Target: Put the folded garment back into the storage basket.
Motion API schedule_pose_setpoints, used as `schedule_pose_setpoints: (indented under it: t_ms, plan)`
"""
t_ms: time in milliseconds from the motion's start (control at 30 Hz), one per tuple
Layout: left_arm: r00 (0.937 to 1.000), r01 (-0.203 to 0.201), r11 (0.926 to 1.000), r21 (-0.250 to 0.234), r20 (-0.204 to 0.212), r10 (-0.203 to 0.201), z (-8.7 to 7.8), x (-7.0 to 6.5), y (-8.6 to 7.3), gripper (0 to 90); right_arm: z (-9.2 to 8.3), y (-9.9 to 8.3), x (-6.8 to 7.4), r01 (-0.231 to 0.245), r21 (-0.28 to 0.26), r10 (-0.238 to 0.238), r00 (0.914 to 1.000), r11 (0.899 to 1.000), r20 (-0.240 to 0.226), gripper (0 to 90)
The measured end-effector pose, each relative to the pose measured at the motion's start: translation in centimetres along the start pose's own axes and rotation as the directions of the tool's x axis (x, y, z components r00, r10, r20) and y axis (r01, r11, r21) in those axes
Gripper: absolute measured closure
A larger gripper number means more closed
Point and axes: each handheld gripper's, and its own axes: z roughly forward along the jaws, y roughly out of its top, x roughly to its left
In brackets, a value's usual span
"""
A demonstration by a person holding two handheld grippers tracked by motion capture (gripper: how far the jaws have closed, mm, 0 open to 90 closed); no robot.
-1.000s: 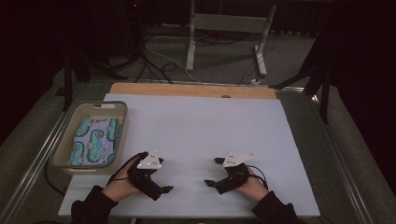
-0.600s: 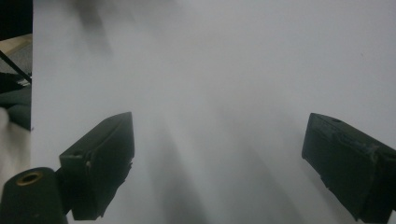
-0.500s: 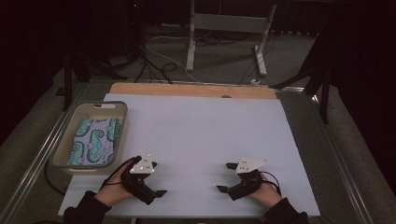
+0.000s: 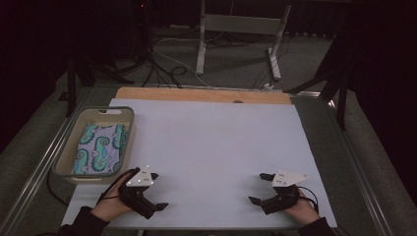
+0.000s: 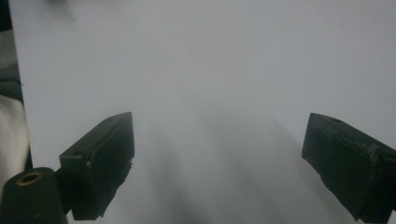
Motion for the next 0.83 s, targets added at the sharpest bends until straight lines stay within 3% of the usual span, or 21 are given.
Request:
schedule_pose_setpoints:
  t_ms: [167,367,600,833]
  plan:
    - [0.9998,0.018,0.9998,-0.012,-0.01,-0.018,-0.3,0.2,-0.5,0.0,-1.8,-0.9,-0.2,0.01,0.012,-0.011,0.9987,1.0,0.049,9.2]
    - [0.9997,0.023,0.9996,-0.019,-0.011,-0.023,-0.4,0.4,-0.8,0.0,-3.5,-1.9,-0.6,-0.013,-0.013,0.014,0.9965,1.0,0.082,9.4]
    - [0.9997,0.023,0.9996,-0.018,-0.007,-0.023,-0.1,0.3,-0.7,0.0,-3.4,-2.2,-1.3,-0.055,-0.029,0.058,0.9928,0.998,0.105,9.5]
    - [0.9998,0.02,0.9997,-0.013,-0.006,-0.02,-0.1,0.2,-0.7,0.0,-3.1,-1.9,-1.0,-0.038,-0.019,0.039,0.9941,0.999,0.101,9.5]
